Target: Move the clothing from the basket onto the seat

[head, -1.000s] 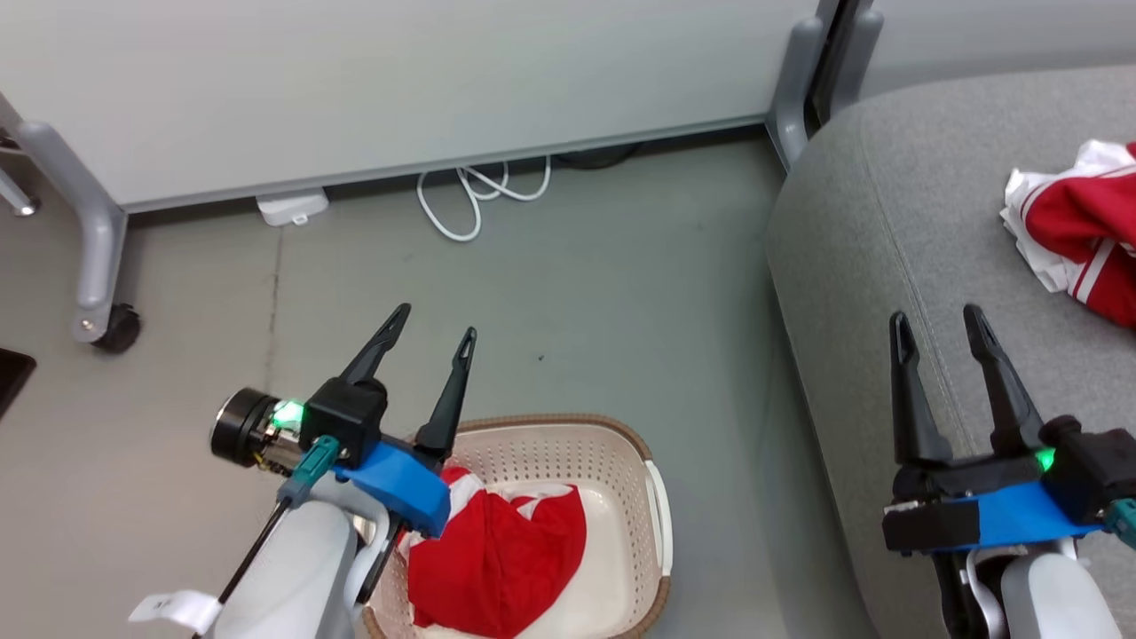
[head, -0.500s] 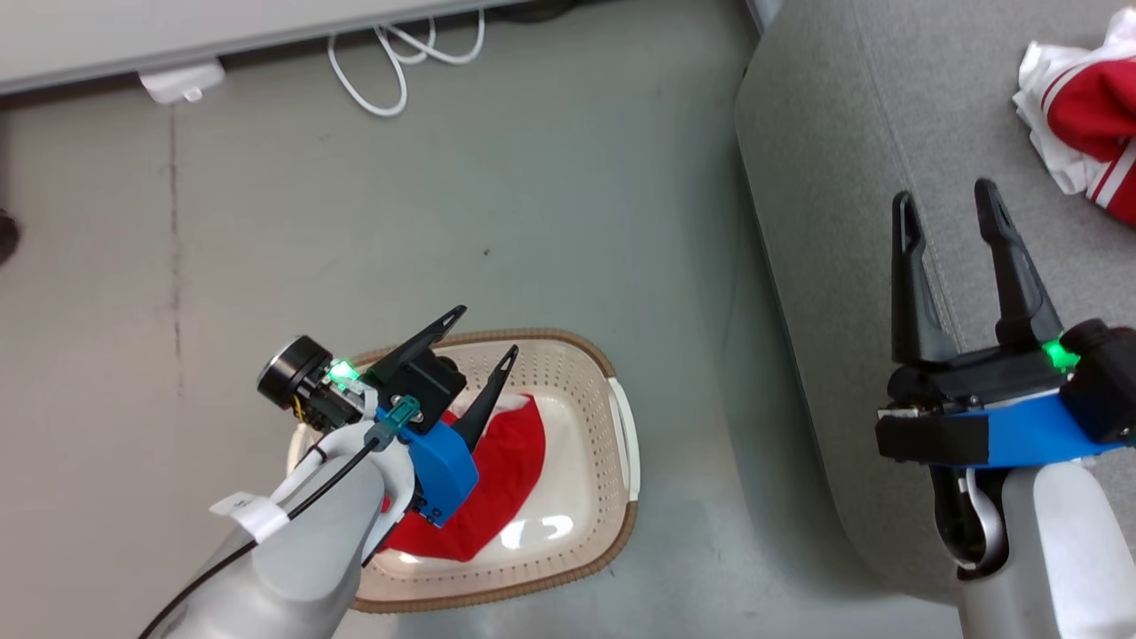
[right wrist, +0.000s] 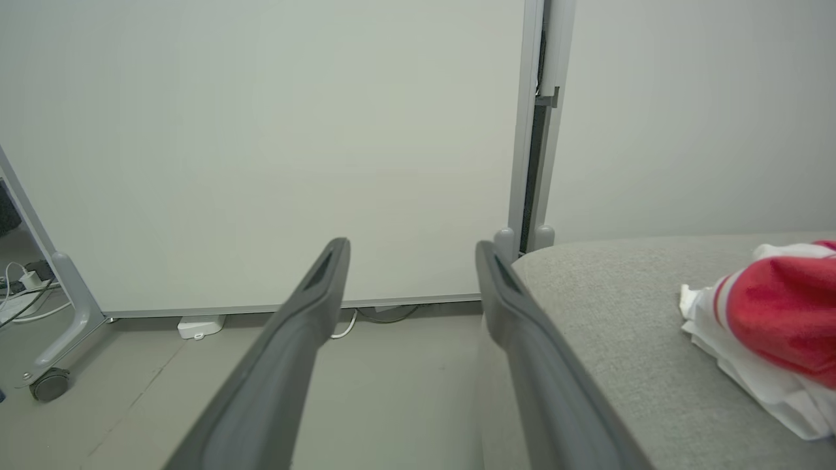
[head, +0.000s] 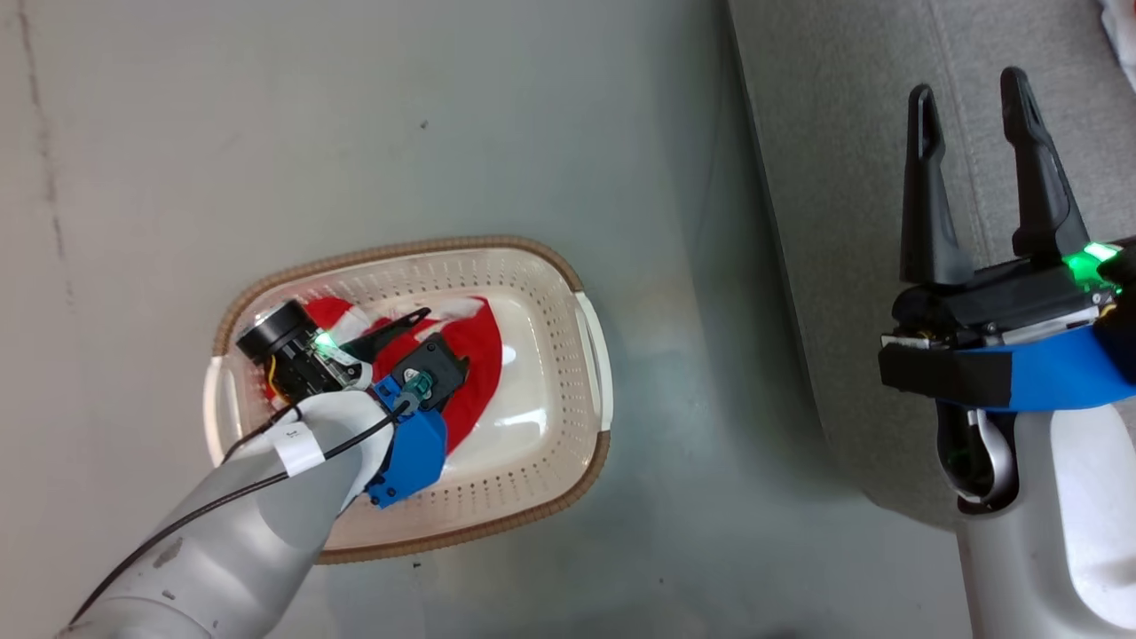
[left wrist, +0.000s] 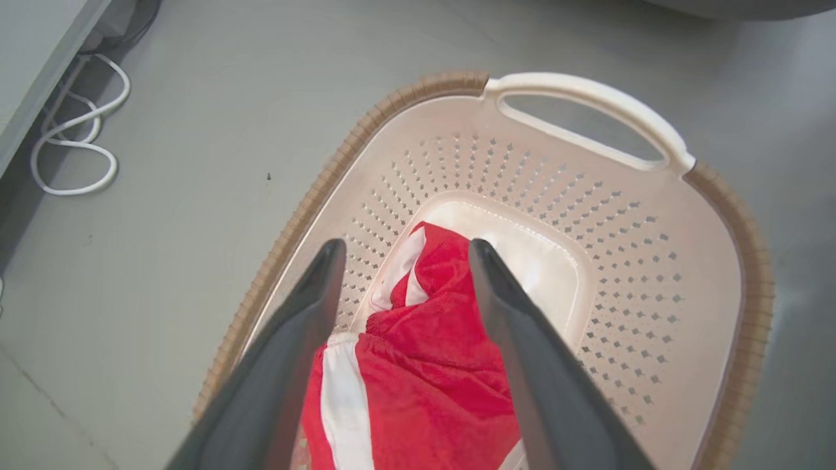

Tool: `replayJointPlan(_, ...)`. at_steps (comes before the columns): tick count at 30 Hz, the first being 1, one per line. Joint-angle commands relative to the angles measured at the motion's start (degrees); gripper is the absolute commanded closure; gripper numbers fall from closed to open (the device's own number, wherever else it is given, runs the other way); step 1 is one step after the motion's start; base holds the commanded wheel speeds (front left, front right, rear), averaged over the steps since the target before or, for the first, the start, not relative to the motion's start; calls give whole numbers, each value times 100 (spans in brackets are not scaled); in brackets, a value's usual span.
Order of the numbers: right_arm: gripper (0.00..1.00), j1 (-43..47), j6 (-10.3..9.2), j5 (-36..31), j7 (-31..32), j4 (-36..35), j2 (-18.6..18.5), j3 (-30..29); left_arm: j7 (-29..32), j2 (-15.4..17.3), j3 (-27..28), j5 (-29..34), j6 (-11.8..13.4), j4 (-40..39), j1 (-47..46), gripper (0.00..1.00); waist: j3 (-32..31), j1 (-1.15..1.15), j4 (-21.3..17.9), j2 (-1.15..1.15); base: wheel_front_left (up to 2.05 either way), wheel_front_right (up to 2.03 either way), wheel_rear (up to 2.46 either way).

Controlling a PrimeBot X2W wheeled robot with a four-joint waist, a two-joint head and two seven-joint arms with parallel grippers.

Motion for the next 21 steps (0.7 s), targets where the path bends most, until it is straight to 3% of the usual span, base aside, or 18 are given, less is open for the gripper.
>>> replayJointPlan(1,0,-126,3,24,-22,-45,7,15,15,37,-109,-16,-4,75,-182,0,292,-1,-116,0,0,0,0)
replayJointPlan(9,0,-385,3,130,-22,-179,7,29,590,92,-882,-25,-4,608,-557,0,933,-1,-254,0,0,0,0)
replayJointPlan(21,0,-528,3,217,-22,-356,7,55,1386,226,-1011,981,-4,951,-836,0,1642,-1,-489,0,0,0,0)
